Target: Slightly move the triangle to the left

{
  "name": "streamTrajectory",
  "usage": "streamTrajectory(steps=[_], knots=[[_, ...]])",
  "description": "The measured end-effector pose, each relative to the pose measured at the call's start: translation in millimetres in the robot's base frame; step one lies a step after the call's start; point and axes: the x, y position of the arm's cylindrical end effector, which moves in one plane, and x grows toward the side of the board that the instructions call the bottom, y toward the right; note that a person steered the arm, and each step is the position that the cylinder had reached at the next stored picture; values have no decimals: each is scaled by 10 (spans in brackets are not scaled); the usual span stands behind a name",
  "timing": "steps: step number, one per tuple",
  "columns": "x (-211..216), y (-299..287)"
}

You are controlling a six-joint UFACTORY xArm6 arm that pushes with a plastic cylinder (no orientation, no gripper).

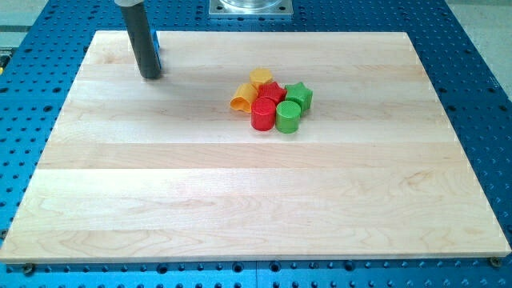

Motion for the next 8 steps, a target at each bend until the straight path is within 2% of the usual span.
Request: streamTrajectory(steps=[1, 3, 7, 8], knots=[[-13, 129], [-131, 843], [-201, 777], [-689, 637]])
